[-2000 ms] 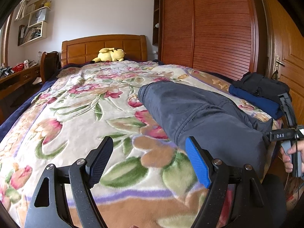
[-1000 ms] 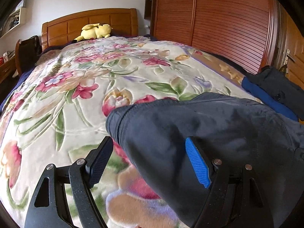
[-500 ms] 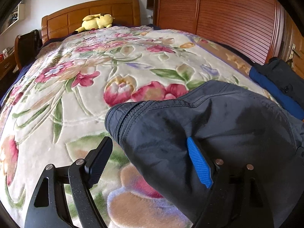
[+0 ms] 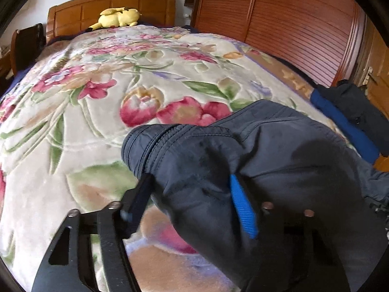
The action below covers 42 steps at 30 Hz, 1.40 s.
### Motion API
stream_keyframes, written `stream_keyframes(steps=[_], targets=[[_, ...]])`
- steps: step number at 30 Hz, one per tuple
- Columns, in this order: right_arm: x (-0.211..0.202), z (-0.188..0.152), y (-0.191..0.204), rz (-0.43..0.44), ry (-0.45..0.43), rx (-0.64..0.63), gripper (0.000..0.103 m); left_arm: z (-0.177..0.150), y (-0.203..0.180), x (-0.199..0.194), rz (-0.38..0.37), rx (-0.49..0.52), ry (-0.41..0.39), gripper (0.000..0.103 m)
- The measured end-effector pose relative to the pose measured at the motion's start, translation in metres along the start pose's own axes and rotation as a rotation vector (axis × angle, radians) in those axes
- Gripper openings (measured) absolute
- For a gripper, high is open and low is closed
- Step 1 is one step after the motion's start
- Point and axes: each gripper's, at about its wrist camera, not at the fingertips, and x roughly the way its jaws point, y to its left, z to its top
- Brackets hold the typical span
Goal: Fold large clothes
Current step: 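Close the left gripper on the jacket's folded end while the right gripper holds it, then carry the jacket with both grippers onto the blue and black clothes stack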
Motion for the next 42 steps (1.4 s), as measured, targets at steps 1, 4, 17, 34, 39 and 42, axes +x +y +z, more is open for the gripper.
stream_keyframes(steps=[1, 4, 17, 34, 39, 42], targets=[[0.001, 0.0, 0.0, 0.006, 0.009, 0.012, 0.044, 0.0, -0.003, 0.0, -0.011, 0.009, 0.002, 0.05], [0.007, 0.001, -0.002, 0.043, 0.038, 0.042, 0.043, 0.003, -0.017, -0.006, 0.007, 0.058, -0.008, 0.03], [-0.049, 0.01, 0.018, 0.115, -0.148, -0.039, 0.013, 0.019, -0.045, -0.077, 0.082, 0.139, -0.201, 0.017], [-0.115, 0.066, -0.003, 0.029, -0.306, -0.156, 0.012, 0.099, -0.123, -0.115, 0.107, 0.234, -0.39, 0.017], [-0.159, 0.09, -0.041, -0.082, -0.357, -0.198, 0.012, 0.155, -0.198, -0.101, 0.075, 0.3, -0.429, 0.017], [-0.2, 0.105, -0.075, -0.166, -0.39, -0.191, 0.012, 0.189, -0.253, -0.091, 0.023, 0.341, -0.457, 0.017]])
